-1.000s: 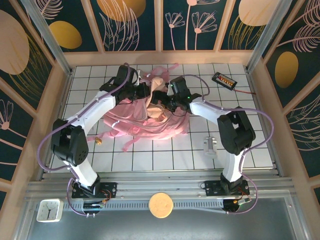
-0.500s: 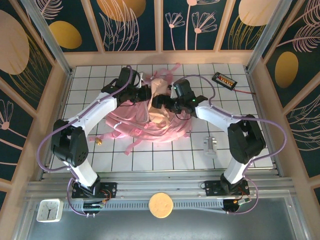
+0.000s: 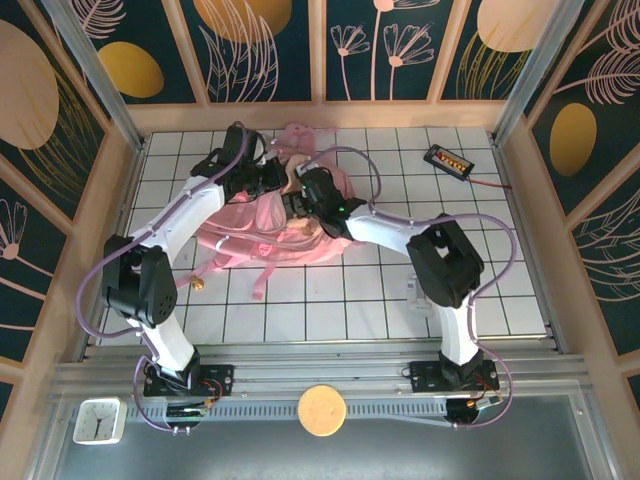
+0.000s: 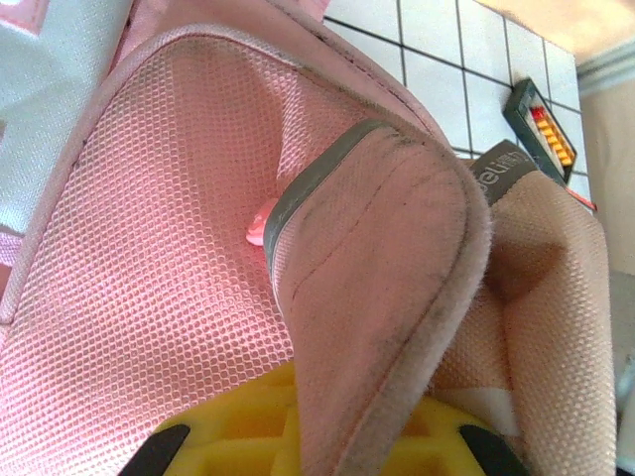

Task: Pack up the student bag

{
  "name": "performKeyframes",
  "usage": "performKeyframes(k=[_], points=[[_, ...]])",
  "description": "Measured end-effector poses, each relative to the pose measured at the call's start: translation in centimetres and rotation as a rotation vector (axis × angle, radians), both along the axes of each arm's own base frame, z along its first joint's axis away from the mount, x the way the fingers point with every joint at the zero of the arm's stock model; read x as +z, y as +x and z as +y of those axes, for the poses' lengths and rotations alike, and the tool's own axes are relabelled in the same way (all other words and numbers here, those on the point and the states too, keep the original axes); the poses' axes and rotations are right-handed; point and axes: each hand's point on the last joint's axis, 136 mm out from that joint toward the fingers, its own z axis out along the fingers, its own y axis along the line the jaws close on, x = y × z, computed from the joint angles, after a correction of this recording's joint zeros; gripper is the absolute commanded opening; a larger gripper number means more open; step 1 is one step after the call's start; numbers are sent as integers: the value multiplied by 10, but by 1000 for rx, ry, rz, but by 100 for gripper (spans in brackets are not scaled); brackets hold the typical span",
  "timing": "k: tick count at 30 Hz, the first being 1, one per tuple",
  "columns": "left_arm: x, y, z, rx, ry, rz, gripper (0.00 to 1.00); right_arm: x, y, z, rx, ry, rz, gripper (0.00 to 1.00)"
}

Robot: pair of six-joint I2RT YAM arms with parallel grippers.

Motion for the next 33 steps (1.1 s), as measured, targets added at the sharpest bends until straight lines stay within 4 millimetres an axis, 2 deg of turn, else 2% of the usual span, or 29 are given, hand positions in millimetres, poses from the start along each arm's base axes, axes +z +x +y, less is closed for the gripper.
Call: performKeyframes(k=[4,6,11,17,22,31,32,33], points=[[-3,10,10,49,9,-5,0,1,10,9,-8,-49,-19,99],[-2,10,9,49,7,-6,0,2,9,8,0,-46,-26,99],[-4,-5,-12,-57,0,-2,0,2,-18,-13,54,-9,-5,99],[-10,-18,-28,-167,-1,-28,0,2,-37,-31,132,58,97,99],[-12,-21,-28,-182,2,-36,0,13,-50,-41,182,177,182,99],[-12,-18,-25,-173,-2,-46,0,34,-70,-77,165,437,373,99],[-12,-17,-24,-171,-4,-47,0,39,-74,-81,158,476,389,96],[-11,-17,-24,-169,-6,-47,0,44,-78,-85,156,519,403,89]])
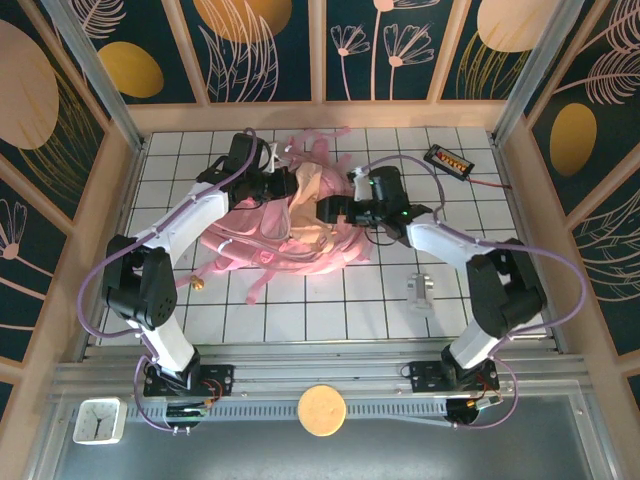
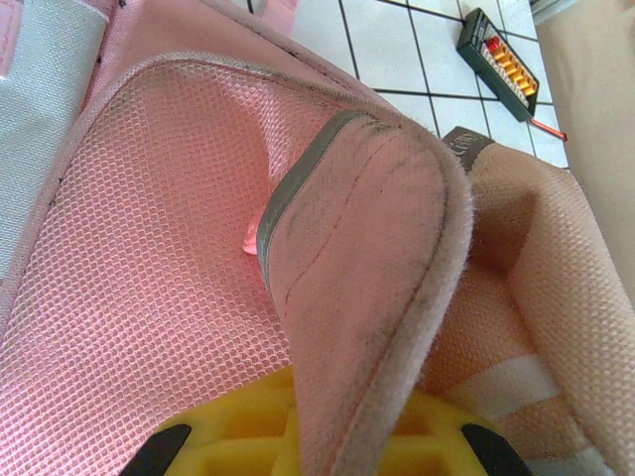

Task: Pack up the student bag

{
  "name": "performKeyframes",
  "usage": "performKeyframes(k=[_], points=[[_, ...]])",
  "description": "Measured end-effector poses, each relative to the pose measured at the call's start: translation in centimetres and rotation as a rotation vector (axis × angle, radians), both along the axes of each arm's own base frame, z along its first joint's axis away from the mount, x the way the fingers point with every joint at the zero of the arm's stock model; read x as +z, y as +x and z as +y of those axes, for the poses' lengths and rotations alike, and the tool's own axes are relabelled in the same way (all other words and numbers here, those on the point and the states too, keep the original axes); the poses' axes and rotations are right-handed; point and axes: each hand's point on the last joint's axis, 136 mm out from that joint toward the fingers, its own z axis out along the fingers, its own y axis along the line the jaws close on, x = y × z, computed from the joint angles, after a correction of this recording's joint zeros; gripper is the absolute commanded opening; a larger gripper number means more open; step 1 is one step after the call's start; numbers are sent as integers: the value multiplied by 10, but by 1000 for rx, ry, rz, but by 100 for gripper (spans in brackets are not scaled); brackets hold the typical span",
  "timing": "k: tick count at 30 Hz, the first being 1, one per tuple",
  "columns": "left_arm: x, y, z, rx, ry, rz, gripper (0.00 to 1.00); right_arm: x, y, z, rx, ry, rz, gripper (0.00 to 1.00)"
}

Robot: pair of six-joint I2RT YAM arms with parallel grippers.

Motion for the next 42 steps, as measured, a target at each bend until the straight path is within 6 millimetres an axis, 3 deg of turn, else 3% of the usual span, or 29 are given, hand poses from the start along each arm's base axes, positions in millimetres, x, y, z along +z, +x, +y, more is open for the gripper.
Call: performKeyframes(k=[2,5,8,12,14,18,24,30,37,42], points=[[0,0,-1,1,-6,1,0,14,-9,-1,0,102,31,52],[1,0,-1,3,-14,5,0,32,-12,14,40,248,73,21],[2,0,-2,4,-21,8,0,27,-6,33,70,345,148,11],[2,0,-2,6,-35,17,0,-10,9,57,70,368,269,0],[3,-1,-3,8,-41,22,0,-21,19,68,72,386,304,0],[3,2,-2,29,-31,14,0,-21,38,96,94,418,329,0],[6,17,8,102,19,-14,0,-30,55,133,55,299,372,0],[1,31,5,129,16,-6,0,-31,69,139,2,264,388,0],[4,40,2,140,-28,-39,0,-17,78,148,35,486,365,0],[5,41,0,127,-43,-41,0,-17,80,150,46,524,355,0]])
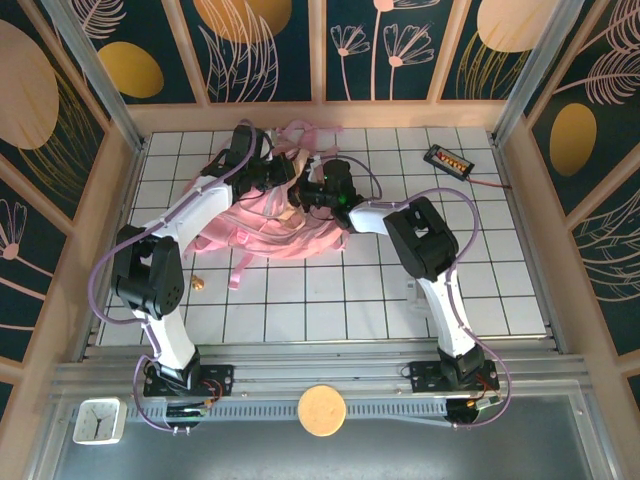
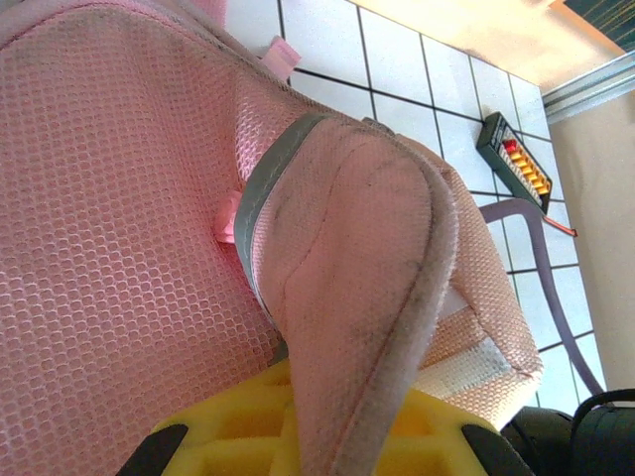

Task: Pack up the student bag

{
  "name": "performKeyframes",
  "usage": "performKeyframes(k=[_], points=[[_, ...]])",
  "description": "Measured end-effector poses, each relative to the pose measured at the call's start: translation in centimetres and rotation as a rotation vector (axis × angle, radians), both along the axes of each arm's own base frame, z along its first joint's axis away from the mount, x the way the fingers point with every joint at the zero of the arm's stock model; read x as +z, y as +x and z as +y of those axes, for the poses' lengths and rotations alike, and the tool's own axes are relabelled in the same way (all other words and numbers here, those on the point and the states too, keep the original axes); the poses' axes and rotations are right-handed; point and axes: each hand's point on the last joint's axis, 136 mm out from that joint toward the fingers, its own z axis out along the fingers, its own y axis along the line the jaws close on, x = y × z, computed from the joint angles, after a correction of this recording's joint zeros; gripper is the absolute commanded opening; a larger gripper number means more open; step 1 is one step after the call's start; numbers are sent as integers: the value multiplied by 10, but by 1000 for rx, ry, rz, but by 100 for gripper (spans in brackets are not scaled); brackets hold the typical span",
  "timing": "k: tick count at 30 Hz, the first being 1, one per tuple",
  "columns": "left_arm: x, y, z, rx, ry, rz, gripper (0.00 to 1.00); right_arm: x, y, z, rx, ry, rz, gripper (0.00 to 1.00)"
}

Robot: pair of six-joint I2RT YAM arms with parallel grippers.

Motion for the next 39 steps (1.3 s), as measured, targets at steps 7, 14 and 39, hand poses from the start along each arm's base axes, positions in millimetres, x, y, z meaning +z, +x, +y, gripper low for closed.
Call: performKeyframes(k=[7,14,39], points=[[6,-11,-16,-97,-76,18,0,-2,-3,-18,-44,-18,-92,14],[6,-11,2,-88,-74,-17,0,-10,-4,-20,-26,-177,-107,37],[-19,-52,5,-188,-115,8,0,42,-85,-84,61,-313,-144,64]])
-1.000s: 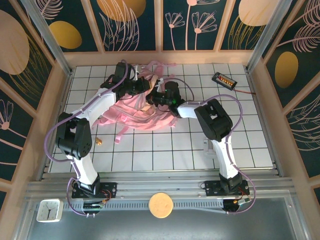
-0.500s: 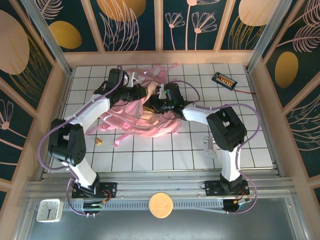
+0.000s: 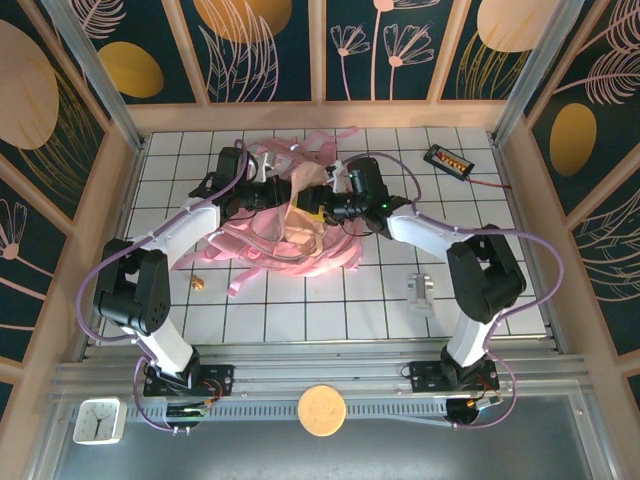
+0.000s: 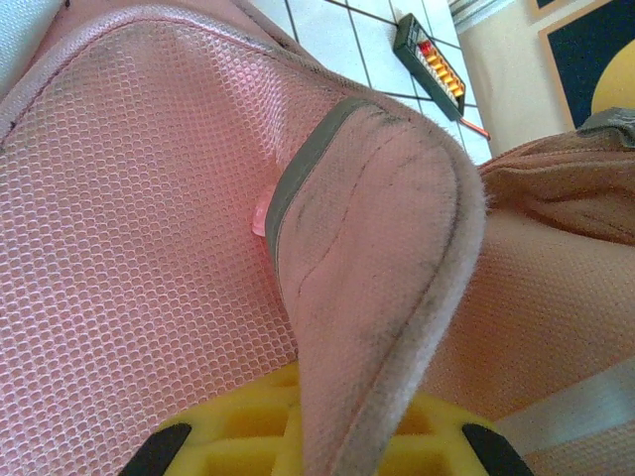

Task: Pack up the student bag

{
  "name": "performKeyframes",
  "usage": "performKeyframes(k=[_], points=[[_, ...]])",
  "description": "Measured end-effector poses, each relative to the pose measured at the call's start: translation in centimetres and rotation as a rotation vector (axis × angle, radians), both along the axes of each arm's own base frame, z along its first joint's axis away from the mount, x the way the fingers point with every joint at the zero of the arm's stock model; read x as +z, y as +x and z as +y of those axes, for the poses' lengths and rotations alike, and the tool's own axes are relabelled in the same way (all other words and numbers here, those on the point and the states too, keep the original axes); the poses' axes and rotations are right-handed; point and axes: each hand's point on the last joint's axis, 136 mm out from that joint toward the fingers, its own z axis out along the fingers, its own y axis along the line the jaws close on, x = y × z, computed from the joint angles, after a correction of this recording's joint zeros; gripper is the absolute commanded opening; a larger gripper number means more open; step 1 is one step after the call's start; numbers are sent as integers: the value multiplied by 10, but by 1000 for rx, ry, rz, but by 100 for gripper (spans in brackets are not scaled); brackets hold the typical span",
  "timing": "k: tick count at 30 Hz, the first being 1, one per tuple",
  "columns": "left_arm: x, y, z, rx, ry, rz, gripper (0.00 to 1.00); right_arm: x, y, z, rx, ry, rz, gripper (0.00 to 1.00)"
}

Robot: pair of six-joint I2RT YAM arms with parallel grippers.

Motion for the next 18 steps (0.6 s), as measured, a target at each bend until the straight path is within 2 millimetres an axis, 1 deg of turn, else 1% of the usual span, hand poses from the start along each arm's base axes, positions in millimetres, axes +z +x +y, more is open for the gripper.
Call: performKeyframes(k=[2,3,4,5,6,8,11,12,14,16,18], points=[[0,0,0,1,0,2,0,6,0,-6,-4,4,-4,64],[0,0,0,1,0,2,0,9,0,-10,-11,2,-2,66],[0,0,0,1,0,2,0,11,0,-13,-16,-4,-2,71],[0,0,0,1,0,2,0,13,2,-17,-24,-14,6,90],[0,0,0,1,0,2,0,17,6,-20,-35,-28,10,99],[0,0,0,1,0,2,0,27,20,-26,-60,-64,11,99],[0,0,0,1,0,2,0,50,47,-29,-97,-75,-16,99],[0,0,0,1,0,1,0,54,55,-29,-107,-77,-16,99],[0,0,0,1,1,1,0,55,69,-29,-122,-86,-5,99],[-1,0,0,-2,7,-4,0,48,82,-26,-128,-101,23,99],[-2,-1,0,-7,13,-7,0,36,96,-22,-127,-116,60,99]])
